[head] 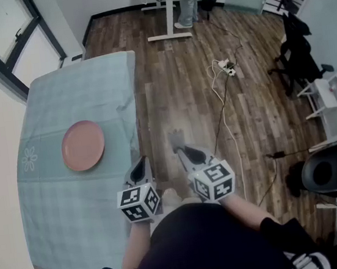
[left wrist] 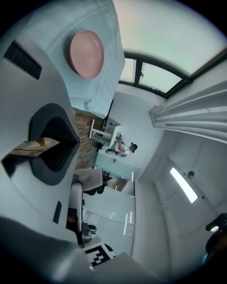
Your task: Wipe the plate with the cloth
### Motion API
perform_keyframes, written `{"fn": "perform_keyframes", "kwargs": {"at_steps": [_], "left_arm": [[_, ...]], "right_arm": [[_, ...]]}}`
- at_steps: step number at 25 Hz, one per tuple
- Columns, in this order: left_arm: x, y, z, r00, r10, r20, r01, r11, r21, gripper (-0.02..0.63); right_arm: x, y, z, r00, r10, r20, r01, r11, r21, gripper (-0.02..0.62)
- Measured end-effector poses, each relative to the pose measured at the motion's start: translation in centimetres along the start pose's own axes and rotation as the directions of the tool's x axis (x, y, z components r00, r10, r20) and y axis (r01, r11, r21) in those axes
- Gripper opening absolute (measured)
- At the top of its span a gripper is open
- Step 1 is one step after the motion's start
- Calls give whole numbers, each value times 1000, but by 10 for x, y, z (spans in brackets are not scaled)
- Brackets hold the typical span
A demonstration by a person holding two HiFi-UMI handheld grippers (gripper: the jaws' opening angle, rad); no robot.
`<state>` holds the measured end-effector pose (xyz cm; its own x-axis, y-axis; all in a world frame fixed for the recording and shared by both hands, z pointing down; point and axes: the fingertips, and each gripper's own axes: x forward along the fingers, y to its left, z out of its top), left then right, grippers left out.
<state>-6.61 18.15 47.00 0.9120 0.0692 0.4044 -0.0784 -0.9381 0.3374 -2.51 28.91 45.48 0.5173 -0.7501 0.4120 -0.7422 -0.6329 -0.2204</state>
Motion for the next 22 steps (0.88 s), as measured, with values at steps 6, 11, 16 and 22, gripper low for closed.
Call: {"fn": "perform_keyframes", "kwargs": {"at_steps": [6,11,16,22], "left_arm": [[13,15,6,1000,-2,-6,2,1000,-11,14],[22,24,10,1000,-12,-10,12,1000,-10,14],[29,36,11,999,-20,-26,20,1000,-9,13],[30,51,8,998,-36,-45,35,999,-14,14]], "right_arm": [[19,0,6,1000,-2,1,2,1000,-6,32],[33,0,11,1000,-9,2,9,1000,-10,32],[46,4,14,1000,-11,0,11,1000,-7,32],[57,15,18,999,24,26,-26,998,58,32]]}}
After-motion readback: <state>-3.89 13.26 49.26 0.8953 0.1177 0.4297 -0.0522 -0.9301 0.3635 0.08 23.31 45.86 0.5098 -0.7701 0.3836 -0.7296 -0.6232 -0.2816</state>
